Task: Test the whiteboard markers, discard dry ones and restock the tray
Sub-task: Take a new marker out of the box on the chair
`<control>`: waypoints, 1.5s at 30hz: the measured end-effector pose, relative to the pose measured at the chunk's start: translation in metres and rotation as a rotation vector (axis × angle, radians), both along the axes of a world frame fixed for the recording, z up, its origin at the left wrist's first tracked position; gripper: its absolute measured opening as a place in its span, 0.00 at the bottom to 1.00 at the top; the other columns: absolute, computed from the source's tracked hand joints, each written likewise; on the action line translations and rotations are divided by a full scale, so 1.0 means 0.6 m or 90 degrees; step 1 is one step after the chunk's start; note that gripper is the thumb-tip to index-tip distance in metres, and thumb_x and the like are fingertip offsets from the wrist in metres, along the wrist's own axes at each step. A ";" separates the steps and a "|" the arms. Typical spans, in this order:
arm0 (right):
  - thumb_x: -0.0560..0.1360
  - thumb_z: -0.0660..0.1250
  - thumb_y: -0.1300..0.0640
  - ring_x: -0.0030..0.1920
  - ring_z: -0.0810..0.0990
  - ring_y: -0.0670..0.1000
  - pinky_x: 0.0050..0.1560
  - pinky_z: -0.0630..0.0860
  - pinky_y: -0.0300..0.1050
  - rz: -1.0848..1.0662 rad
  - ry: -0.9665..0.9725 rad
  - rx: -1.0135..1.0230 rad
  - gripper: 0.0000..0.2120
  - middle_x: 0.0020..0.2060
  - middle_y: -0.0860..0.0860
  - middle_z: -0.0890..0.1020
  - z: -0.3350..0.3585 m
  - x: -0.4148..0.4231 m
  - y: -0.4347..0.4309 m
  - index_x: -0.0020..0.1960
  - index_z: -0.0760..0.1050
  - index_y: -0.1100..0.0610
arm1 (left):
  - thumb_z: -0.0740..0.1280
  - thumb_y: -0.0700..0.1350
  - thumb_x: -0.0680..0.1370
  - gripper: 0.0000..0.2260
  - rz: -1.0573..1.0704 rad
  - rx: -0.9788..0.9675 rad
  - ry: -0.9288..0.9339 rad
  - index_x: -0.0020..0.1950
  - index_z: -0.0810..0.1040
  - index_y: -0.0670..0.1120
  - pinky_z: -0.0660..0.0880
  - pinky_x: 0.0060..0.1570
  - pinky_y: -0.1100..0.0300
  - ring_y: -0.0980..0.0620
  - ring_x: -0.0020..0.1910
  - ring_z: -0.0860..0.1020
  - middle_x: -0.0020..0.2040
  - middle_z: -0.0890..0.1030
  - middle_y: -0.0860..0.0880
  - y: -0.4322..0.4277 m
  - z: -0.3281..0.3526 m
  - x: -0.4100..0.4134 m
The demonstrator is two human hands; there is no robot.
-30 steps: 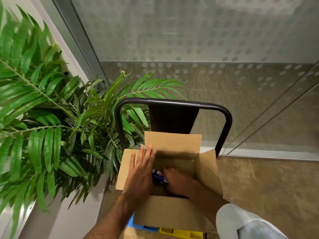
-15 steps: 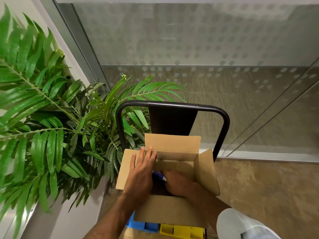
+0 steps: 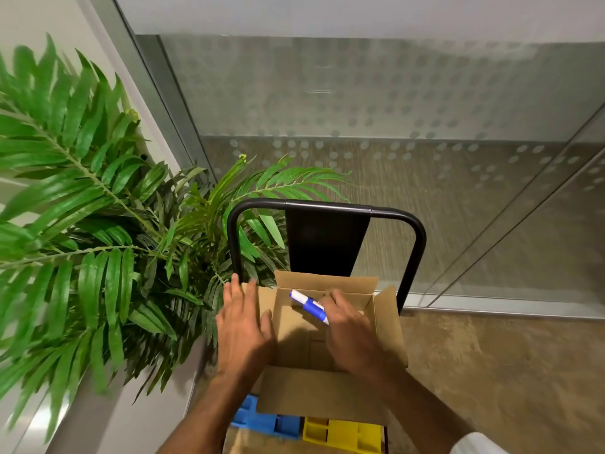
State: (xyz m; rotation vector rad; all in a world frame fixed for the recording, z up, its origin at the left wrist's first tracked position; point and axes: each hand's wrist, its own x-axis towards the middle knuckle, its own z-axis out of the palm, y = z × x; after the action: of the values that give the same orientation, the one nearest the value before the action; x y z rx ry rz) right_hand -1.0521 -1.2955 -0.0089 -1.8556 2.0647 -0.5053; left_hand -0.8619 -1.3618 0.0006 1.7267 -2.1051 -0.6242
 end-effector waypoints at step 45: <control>0.76 0.65 0.68 0.69 0.71 0.55 0.61 0.77 0.56 -0.272 -0.095 -0.128 0.27 0.72 0.54 0.69 0.116 -0.066 0.093 0.73 0.65 0.56 | 0.55 0.62 0.84 0.33 -0.293 -0.026 -0.143 0.83 0.42 0.55 0.29 0.76 0.52 0.52 0.79 0.28 0.81 0.31 0.50 0.056 0.052 -0.036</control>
State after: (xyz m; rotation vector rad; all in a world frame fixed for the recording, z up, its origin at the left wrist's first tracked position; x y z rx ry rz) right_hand -1.0914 -1.2397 0.0610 -1.4122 2.3822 -0.9574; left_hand -0.8835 -1.3280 0.0319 1.3456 -2.6847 -0.5177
